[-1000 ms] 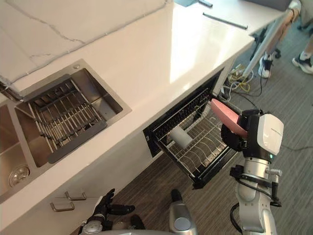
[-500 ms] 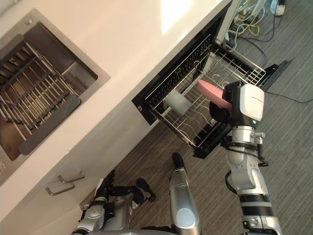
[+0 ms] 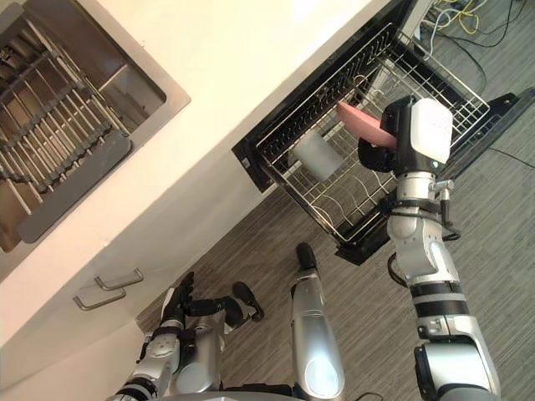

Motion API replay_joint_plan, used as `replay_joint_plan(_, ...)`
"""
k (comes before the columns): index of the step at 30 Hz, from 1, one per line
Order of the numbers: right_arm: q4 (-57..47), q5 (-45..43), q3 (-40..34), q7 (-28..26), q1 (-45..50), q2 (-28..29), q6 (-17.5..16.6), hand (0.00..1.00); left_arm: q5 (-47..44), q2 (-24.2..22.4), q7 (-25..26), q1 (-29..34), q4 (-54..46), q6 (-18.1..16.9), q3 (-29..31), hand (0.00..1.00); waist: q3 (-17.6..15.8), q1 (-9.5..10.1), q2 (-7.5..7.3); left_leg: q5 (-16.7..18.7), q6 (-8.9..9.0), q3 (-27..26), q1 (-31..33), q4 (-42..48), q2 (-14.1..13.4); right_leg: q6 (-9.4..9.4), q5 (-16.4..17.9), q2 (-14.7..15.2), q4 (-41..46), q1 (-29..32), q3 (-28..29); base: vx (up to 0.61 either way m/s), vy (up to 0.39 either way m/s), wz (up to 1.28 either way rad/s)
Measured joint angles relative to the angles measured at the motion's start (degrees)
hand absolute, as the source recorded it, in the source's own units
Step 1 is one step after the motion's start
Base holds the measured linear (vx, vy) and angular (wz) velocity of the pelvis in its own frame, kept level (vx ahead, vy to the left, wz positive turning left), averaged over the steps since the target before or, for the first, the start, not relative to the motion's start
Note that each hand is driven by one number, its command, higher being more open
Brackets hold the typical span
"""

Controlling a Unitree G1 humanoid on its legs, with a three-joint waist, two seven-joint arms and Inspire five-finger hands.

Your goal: Walk over to the sink, pick up the cup, carry it to the dishwasher, place the cup inside the dishwasher, then close the dishwasher door

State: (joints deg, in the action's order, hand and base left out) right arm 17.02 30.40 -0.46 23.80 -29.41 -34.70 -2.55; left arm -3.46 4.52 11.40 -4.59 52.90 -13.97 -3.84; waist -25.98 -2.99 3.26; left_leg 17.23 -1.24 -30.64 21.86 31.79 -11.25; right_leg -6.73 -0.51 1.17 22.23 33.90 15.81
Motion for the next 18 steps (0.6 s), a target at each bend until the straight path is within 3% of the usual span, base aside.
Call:
replay_joint_plan(9, 7.8, -2.2, 5.4, 0.0, -13.0, -4.5, 0.7, 0.00, -1.2, -3.1, 0.9, -1.0, -1.9, -1.4, 0.0, 1.00, -0.1, 1.18, 0.24, -0.6, 0.04, 0.1, 2.7, -0.6, 0.6, 0.03, 0.1, 0.6, 0.8, 3.0, -0.4, 0.03, -0.050, 0.04)
replay_joint_plan(18, 16.1, -4.5, 7.7, 0.0, -20.4, -8.4, 1.6, 0.00, -2.4, -4.9, 1.8, -1.6, -3.6, -2.1, 0.0, 1.00, -1.0, 2.16, 1.92, -1.8, -0.25, 2.0, 6.3, -0.7, 1.6, 0.22, 0.3, 1.9, 2.1, 6.0, -2.0, -0.01, -0.056, 0.14)
